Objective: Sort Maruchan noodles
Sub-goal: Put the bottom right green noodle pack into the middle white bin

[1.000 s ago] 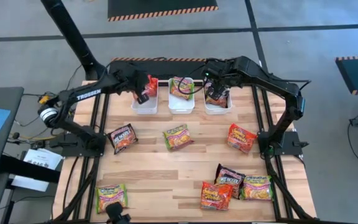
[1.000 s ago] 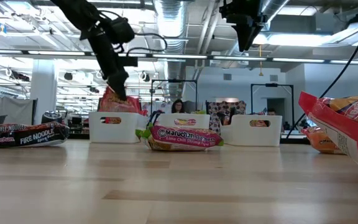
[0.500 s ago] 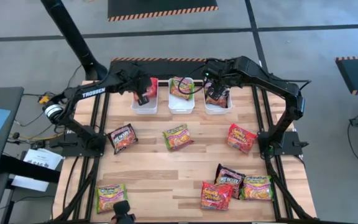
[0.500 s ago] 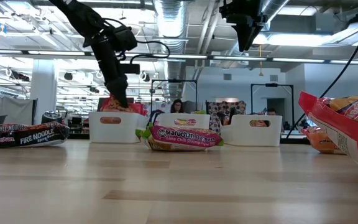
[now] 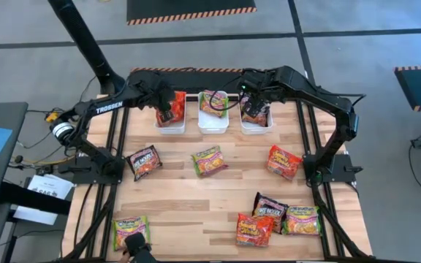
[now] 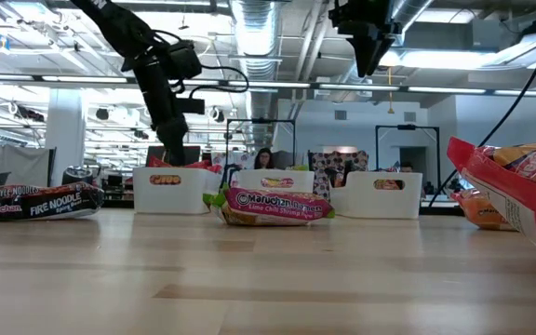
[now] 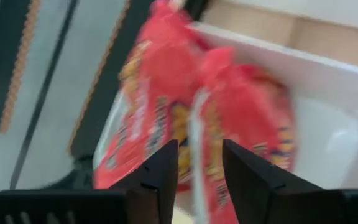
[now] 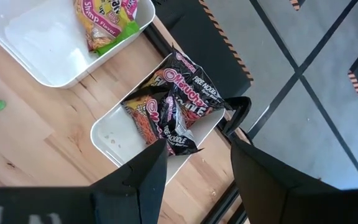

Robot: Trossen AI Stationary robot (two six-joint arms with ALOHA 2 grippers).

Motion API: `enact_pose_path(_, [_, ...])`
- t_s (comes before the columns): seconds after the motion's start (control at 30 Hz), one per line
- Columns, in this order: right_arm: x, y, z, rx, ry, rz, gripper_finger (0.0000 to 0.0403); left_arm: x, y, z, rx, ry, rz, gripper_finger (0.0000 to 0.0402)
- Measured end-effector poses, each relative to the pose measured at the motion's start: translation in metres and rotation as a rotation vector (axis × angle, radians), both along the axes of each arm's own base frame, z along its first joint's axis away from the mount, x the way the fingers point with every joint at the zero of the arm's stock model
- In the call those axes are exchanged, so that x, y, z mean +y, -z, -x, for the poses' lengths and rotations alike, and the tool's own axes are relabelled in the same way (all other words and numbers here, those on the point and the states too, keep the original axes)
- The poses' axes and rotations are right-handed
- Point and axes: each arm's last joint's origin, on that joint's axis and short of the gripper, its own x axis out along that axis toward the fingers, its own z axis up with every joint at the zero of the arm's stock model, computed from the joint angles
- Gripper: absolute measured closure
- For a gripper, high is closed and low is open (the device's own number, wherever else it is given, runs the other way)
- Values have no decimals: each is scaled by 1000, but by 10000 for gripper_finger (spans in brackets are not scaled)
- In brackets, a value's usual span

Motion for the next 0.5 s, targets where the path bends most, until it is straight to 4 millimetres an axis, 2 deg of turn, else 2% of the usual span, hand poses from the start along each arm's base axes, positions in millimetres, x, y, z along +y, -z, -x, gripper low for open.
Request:
enact_pose_path(0.13, [1,0,0,-13,20,-17,200,-1,-3,2,-11,-32,-4,277])
enact_pose_path(0.23, [3,2,-1,-53,11,-95,200,-2,-12,1,-40,-28,13,276])
enact_pose_path(0.5, [17,4,-7,-162,-57,-363,200,-4,-66,-4,-149,-9,49,276])
